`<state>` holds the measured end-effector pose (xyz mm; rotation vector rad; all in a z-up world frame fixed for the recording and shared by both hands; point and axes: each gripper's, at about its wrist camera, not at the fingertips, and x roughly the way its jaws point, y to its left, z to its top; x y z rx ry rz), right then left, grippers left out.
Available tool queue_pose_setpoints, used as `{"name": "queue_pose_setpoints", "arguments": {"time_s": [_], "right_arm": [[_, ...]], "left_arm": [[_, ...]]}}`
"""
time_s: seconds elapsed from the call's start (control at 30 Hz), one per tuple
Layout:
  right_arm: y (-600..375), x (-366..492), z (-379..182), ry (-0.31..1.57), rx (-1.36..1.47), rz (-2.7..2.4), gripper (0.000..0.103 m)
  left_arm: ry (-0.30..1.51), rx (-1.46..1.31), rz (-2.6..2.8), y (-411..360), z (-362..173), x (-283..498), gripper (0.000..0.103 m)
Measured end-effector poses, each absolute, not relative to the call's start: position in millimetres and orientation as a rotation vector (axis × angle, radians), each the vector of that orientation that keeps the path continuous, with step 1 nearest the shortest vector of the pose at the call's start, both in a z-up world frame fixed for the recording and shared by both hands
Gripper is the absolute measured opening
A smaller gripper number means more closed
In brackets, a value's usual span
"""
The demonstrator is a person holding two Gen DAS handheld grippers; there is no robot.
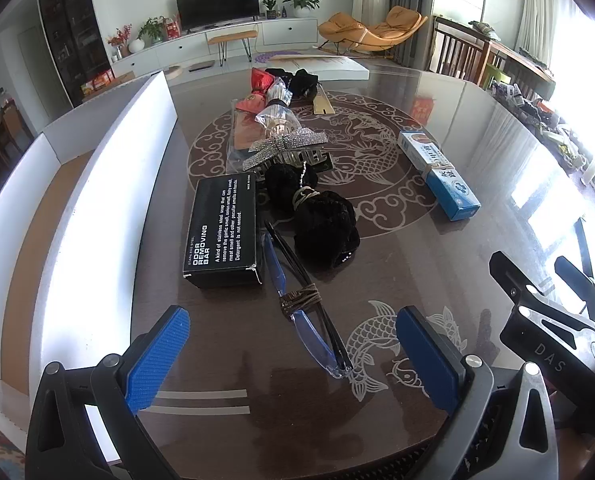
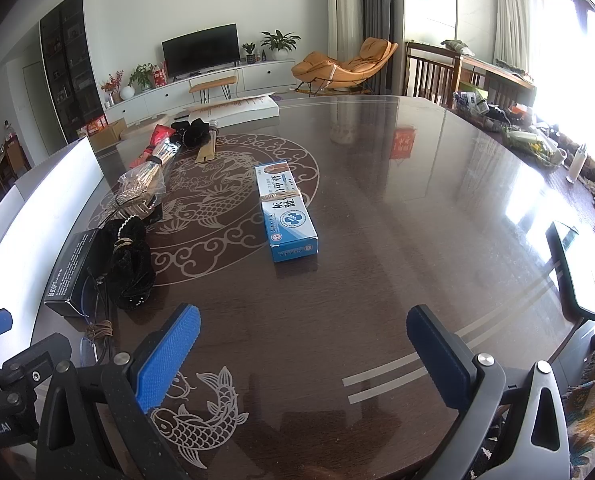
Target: Organize objects
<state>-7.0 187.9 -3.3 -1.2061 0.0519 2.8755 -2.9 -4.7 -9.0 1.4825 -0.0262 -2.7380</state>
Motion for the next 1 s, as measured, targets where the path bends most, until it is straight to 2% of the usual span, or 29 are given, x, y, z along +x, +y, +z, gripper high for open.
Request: {"name": "queue_pose_setpoints", "arguments": {"time_s": [1.0], "right_arm": [[186.4, -5.7, -5.0, 0.066, -1.213, 2.876, 0.103]], "left_arm": [[-0.048, 1.522, -2.712, -3.3, -13.8, -4.1, 0.103]]}}
